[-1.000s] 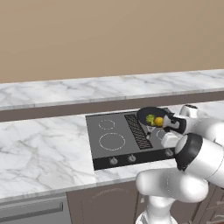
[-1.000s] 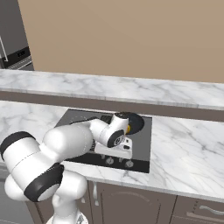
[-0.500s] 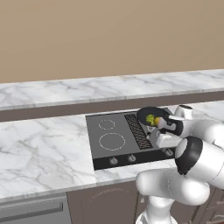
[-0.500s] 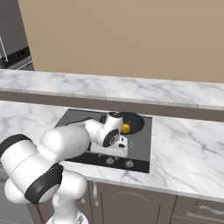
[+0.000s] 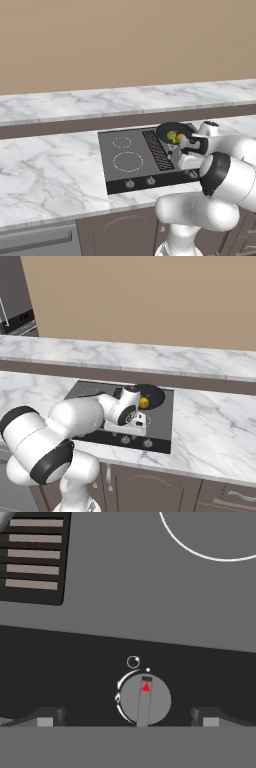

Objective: Put the lemon and broccoli in the pan. Then turn on the rear right burner and set the heat to medium.

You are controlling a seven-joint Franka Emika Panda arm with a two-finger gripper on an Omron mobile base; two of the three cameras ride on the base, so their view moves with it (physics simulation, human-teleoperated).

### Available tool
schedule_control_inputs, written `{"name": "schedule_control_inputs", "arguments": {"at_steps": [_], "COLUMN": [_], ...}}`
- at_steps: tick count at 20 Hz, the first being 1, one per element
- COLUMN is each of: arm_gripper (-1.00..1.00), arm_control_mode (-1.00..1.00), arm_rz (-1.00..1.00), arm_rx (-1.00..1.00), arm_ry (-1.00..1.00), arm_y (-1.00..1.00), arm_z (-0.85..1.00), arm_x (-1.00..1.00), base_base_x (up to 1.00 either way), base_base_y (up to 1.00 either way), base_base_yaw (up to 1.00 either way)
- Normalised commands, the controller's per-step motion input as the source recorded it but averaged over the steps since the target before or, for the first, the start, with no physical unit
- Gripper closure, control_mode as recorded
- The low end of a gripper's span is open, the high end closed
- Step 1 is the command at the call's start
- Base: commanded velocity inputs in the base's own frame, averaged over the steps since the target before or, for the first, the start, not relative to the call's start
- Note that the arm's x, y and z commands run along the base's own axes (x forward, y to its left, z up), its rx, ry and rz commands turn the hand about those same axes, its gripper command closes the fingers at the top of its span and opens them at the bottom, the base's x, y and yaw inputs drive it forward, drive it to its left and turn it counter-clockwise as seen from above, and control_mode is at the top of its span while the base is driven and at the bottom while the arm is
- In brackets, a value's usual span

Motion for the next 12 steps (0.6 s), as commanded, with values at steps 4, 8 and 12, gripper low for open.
{"name": "schedule_control_inputs", "arguments": {"at_steps": [4, 8, 12], "arm_gripper": [-1.0, -1.0, -1.0], "arm_control_mode": [-1.0, -1.0, -1.0], "arm_rz": [0.0, 0.0, 0.0], "arm_rx": [0.0, 0.0, 0.0], "arm_ry": [0.0, 0.0, 0.0], "arm_y": [-0.1, 0.0, 0.0], "arm_z": [-0.15, -0.08, -0.1], "arm_x": [0.17, 0.04, 0.0], "base_base_x": [0.0, 0.0, 0.0], "base_base_y": [0.0, 0.0, 0.0], "base_base_yaw": [0.0, 0.0, 0.0]}}
